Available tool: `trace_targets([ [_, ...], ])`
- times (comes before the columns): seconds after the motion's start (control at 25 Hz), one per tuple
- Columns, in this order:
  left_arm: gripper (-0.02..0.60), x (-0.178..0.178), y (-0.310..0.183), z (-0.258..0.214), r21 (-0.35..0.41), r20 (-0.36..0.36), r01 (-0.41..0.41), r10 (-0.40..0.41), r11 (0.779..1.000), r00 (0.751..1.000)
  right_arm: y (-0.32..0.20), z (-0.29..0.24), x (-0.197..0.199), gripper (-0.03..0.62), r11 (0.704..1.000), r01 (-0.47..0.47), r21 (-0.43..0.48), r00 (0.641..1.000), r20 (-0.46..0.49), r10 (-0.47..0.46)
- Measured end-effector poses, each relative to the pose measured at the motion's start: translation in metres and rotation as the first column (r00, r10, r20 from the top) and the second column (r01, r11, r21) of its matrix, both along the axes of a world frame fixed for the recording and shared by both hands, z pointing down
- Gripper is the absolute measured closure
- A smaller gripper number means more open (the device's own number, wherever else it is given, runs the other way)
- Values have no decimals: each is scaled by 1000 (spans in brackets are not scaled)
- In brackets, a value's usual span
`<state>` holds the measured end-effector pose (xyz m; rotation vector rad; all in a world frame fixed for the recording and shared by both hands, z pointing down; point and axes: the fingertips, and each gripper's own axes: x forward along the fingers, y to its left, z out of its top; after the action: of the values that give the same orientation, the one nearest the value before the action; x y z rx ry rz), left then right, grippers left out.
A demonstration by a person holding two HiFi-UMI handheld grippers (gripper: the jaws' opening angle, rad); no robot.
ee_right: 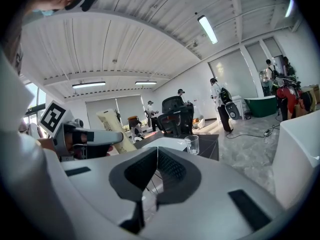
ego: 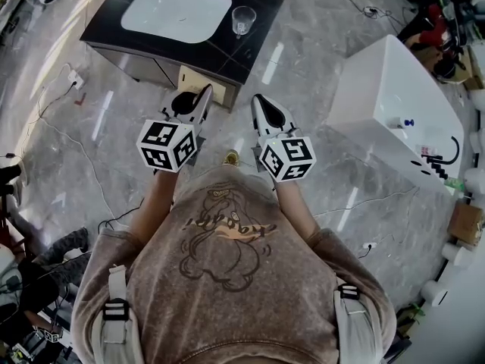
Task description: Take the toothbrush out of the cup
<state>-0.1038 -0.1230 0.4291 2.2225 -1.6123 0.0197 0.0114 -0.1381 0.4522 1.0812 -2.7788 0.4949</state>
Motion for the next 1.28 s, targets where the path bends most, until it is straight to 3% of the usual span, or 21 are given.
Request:
trace_targets([
  [0.6,495,10,44,-3,17,7,-36,36,999,999,46,-8,8,576,999,-31,24,999,-8,31],
  [1.28,495,21,48,-1,11,-5,-56,56,998,998,59,-11,10,576,999,-26,36,1000,3,26],
])
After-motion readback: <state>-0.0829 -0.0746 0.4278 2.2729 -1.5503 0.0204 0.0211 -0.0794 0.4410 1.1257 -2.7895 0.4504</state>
